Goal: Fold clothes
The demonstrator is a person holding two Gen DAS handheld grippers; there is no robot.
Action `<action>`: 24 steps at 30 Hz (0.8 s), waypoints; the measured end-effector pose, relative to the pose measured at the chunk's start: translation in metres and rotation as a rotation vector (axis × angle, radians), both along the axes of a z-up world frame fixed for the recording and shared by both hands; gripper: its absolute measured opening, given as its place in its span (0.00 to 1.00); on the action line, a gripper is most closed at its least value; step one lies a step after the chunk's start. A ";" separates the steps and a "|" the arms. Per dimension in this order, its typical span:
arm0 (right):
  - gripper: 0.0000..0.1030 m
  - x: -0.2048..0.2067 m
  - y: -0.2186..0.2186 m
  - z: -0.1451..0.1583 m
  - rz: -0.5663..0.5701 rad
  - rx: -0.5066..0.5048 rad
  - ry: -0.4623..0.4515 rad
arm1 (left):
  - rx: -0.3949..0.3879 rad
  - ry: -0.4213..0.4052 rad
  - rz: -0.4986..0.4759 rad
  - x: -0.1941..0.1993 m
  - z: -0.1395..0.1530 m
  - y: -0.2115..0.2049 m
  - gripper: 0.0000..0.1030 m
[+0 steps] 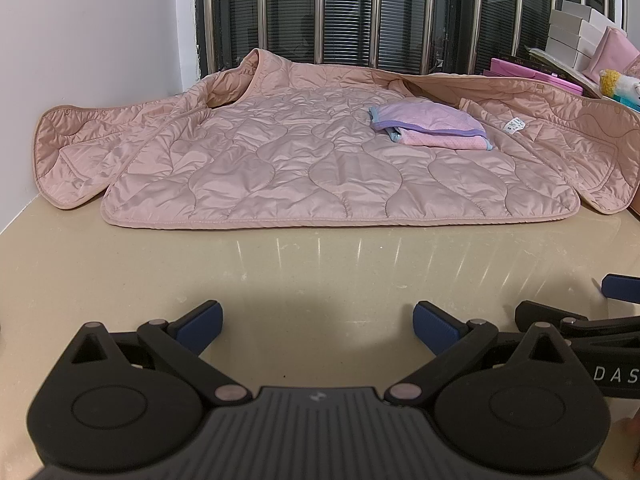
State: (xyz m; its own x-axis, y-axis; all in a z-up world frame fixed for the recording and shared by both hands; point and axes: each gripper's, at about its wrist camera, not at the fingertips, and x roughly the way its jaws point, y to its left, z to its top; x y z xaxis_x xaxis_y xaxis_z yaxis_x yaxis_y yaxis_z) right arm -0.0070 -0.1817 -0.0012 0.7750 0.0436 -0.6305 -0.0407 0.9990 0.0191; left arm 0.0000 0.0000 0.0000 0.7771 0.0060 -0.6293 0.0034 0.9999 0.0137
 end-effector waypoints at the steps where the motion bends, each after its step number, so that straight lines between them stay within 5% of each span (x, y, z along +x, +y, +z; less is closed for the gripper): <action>1: 1.00 0.000 0.000 0.000 0.002 0.000 0.000 | 0.000 0.000 0.000 0.000 0.000 0.000 0.99; 24: 1.00 -0.001 0.001 0.000 -0.005 -0.005 -0.004 | 0.000 0.000 -0.001 0.000 0.000 0.000 0.99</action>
State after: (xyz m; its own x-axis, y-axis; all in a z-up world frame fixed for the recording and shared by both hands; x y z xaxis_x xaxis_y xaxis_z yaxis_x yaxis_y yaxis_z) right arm -0.0075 -0.1809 -0.0012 0.7779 0.0366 -0.6273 -0.0360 0.9993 0.0137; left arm 0.0001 -0.0001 0.0000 0.7771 0.0052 -0.6293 0.0041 0.9999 0.0133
